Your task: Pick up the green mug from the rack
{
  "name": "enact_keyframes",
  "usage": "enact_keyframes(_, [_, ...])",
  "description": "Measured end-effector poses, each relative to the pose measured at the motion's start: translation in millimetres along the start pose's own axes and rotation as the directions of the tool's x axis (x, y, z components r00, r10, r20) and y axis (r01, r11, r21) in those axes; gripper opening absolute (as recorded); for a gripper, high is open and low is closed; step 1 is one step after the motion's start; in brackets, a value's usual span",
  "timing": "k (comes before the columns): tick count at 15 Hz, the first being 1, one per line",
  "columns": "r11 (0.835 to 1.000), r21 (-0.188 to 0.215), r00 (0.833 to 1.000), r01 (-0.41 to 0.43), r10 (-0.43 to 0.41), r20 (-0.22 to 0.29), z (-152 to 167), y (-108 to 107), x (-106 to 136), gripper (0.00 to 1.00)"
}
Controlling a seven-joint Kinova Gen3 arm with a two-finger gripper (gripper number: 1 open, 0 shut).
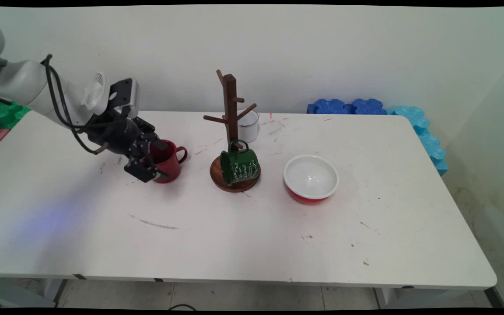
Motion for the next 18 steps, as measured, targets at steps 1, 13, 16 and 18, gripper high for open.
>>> enact_keyframes(1, [1.000,0.000,0.999,0.028,-0.028,-0.015,-1,2,1,1.00])
enact_keyframes(13, [0.959,-0.041,0.945,0.282,-0.285,-0.161,17,19,8,1.00])
enact_keyframes(16, [0.946,-0.054,0.930,0.319,-0.323,-0.176,24,22,8,1.00])
enact_keyframes(18, [0.936,-0.066,0.917,0.346,-0.352,-0.188,31,26,8,1.00])
